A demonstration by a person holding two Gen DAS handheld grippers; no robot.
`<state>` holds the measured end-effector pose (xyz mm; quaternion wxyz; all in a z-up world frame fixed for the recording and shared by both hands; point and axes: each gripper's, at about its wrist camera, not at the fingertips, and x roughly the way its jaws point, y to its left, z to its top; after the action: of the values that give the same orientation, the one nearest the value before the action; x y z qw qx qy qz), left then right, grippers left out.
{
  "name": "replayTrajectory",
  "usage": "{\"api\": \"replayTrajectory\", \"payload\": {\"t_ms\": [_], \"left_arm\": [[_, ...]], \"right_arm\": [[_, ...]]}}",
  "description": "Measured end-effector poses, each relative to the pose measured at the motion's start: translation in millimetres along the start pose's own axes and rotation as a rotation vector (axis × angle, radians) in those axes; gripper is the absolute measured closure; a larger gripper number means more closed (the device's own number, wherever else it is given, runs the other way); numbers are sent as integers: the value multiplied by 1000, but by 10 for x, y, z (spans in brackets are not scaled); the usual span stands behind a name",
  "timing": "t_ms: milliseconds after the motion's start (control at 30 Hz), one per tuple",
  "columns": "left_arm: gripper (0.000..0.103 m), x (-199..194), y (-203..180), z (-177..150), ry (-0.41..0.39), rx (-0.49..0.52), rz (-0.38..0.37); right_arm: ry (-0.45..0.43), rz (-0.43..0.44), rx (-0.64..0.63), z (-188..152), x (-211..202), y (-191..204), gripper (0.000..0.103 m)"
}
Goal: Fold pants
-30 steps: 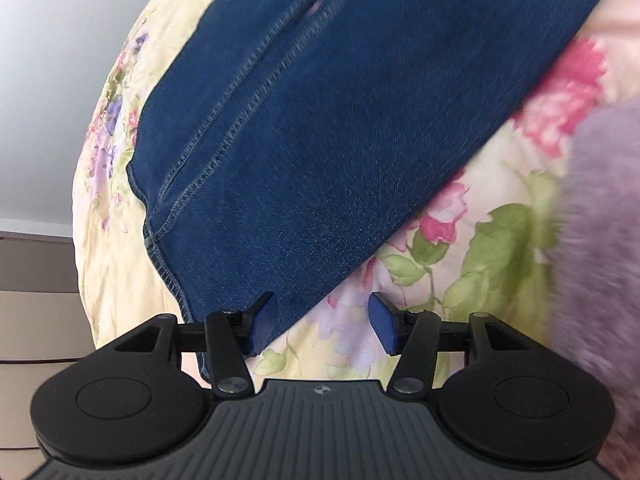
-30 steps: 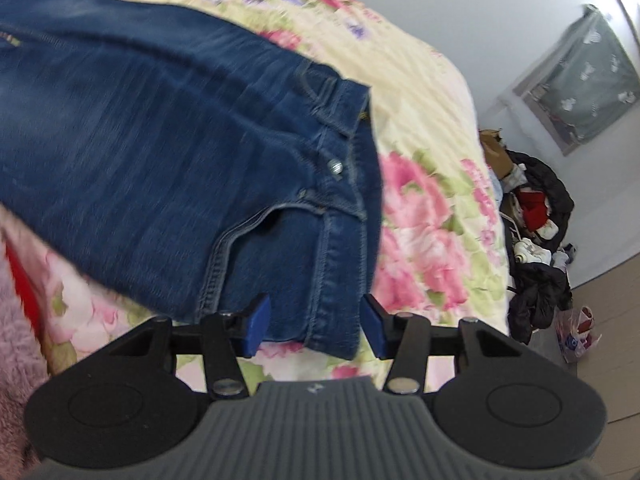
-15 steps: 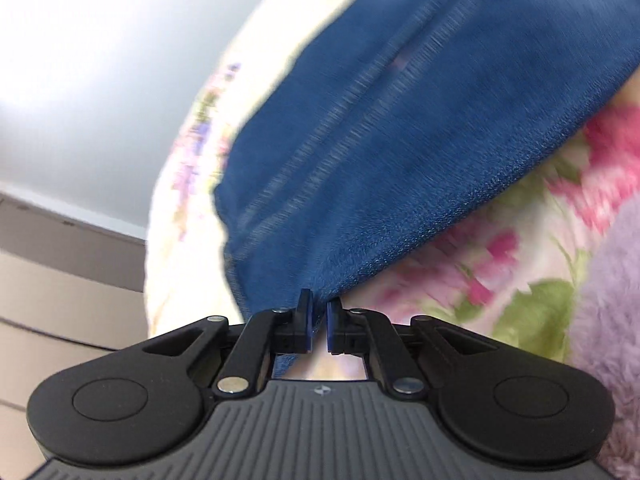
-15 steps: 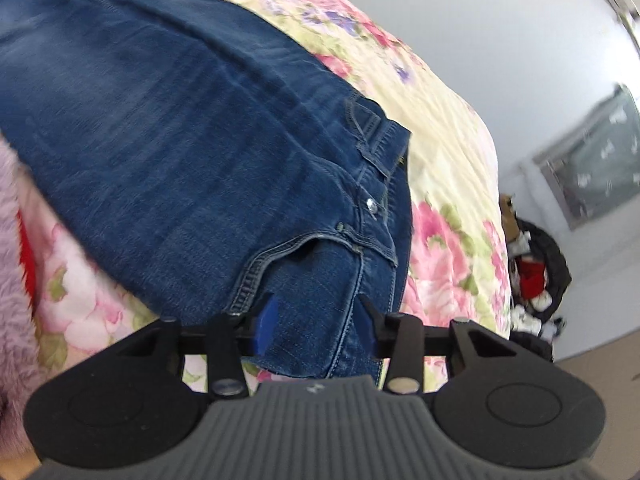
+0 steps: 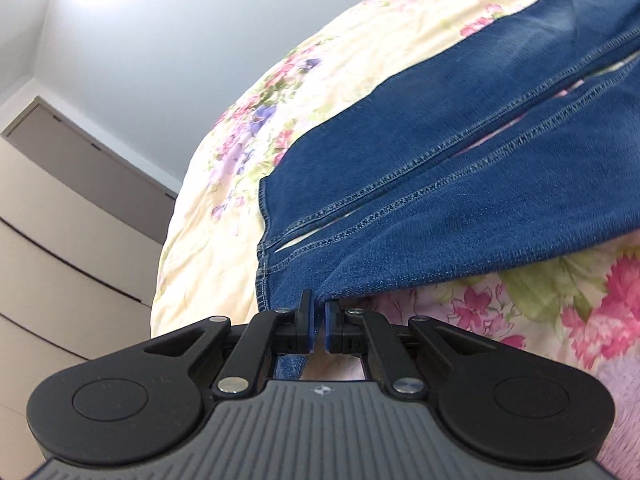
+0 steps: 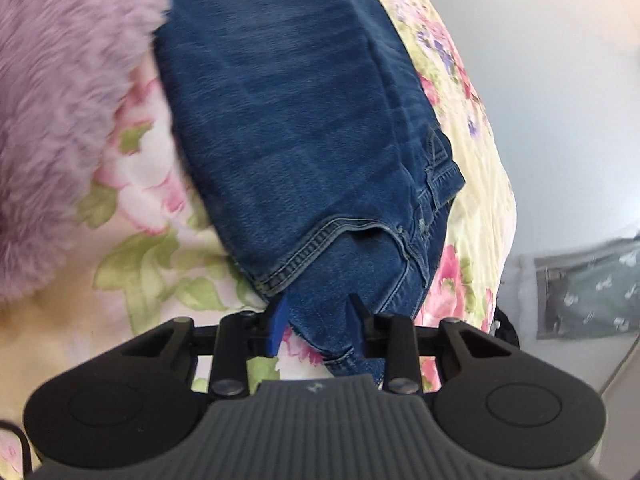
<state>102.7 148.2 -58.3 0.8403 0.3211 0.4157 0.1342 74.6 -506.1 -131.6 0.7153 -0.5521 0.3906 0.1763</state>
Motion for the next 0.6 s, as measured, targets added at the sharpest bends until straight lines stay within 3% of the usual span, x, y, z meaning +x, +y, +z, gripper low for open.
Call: {"api": "replayTrajectory", "payload": {"t_ms": [67,167,400,500,533,600], "left_arm": [[99,-20,0,-12,2,-8,4],[99,-9,10,-22,17,-25,3],[98,33,1,-23,44,-102,1],[98,34,56,-24,40,-143,-5],[98,32,73,-26,37,-152,-7],[98,5,102,-29,29,-171,-13]], "right_arm": [[-12,24,-17,-35,-18,77,73],[-33,-32,-73,-60,8,245,73],[-37,-113,-60,-18,290,447,75],[-31,-157,-32,3,306,415,85],[-35,-170,-8,17,285,381,93],[-56,-202,64,40,191,260,97]]}}
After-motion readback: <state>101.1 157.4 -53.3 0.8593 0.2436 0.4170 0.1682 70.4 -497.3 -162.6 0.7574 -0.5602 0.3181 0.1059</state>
